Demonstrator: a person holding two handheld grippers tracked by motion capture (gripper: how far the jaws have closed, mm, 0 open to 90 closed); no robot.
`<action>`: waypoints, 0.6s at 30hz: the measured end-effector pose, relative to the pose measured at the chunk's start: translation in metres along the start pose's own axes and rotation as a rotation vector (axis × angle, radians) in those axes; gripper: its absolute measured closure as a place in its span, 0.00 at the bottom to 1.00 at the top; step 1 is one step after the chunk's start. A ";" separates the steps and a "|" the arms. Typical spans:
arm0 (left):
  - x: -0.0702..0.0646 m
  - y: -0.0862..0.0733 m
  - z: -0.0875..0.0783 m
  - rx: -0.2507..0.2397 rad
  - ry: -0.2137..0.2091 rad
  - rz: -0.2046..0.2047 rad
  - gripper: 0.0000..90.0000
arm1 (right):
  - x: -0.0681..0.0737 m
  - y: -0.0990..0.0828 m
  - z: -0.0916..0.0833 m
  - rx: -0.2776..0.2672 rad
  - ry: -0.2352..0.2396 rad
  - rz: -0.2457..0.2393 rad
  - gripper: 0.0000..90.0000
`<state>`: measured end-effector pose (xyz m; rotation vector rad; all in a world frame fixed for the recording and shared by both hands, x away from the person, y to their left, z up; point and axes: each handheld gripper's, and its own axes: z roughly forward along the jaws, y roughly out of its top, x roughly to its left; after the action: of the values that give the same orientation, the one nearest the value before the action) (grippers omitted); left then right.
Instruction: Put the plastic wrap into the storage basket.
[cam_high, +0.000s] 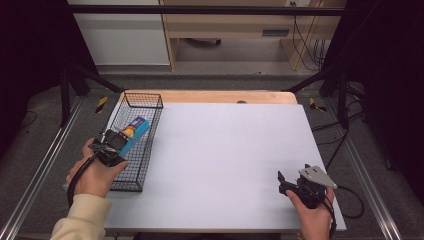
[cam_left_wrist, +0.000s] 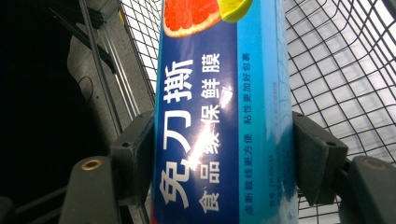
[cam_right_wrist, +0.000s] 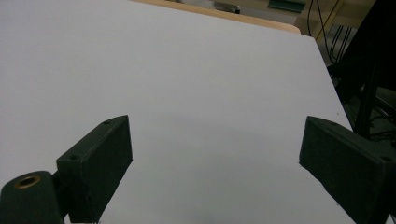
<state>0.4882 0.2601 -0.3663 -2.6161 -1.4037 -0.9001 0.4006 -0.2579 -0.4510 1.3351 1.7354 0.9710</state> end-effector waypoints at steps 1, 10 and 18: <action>0.000 0.000 0.000 0.004 -0.003 0.001 0.36 | 0.000 0.000 0.000 0.002 0.000 -0.002 0.11; 0.001 0.000 0.000 0.019 -0.009 0.006 0.36 | 0.001 0.000 0.000 0.002 0.004 -0.003 0.11; -0.001 0.003 0.004 0.035 -0.007 0.013 0.36 | 0.001 0.000 0.000 0.002 0.005 -0.004 0.11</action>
<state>0.4920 0.2589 -0.3689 -2.6018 -1.3894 -0.8576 0.4007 -0.2569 -0.4510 1.3308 1.7428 0.9708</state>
